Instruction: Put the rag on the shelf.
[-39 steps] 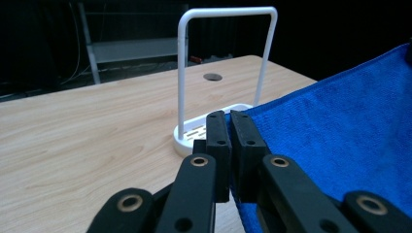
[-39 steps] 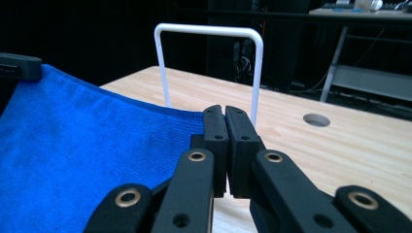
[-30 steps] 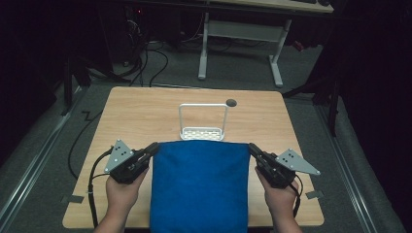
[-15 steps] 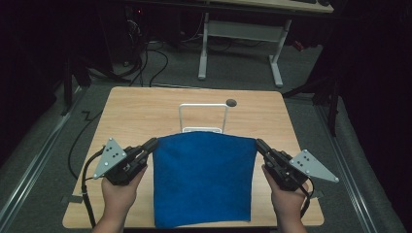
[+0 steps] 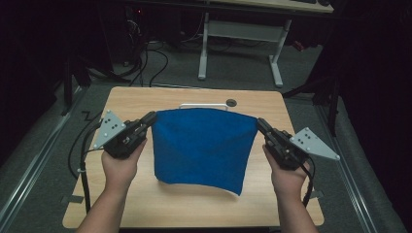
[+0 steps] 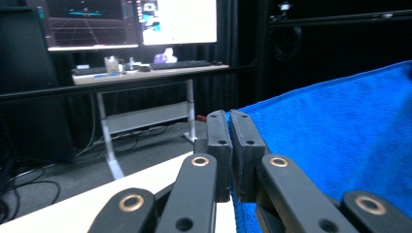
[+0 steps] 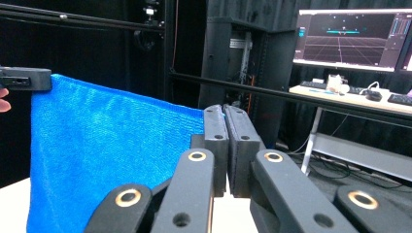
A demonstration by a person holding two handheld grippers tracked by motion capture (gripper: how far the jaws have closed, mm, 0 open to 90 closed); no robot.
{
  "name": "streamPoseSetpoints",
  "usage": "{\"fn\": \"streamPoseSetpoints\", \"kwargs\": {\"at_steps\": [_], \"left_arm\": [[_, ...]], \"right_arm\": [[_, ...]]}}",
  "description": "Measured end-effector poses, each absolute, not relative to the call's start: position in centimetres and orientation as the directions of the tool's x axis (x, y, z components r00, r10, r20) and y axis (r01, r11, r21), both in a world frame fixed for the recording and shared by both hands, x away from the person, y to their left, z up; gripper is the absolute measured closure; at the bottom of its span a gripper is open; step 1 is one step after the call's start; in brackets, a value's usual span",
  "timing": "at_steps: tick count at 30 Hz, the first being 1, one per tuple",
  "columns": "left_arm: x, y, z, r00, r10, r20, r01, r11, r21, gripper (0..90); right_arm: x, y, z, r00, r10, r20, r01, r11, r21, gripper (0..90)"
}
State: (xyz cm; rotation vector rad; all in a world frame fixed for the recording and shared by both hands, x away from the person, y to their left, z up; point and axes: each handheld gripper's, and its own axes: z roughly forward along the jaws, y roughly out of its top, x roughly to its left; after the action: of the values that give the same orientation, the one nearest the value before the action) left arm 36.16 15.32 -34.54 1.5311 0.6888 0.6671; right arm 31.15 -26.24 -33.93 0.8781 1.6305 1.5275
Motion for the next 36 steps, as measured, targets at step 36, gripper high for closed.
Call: {"fn": "streamPoseSetpoints", "kwargs": {"at_steps": [36], "left_arm": [[51.1,13.8,-30.3,0.523,0.847,0.09,0.105,-0.169,0.98,88.0]], "right_arm": [[46.5,-25.8,-28.7,-0.413,0.91,-0.029,0.086,0.071,0.994,89.6]]}}
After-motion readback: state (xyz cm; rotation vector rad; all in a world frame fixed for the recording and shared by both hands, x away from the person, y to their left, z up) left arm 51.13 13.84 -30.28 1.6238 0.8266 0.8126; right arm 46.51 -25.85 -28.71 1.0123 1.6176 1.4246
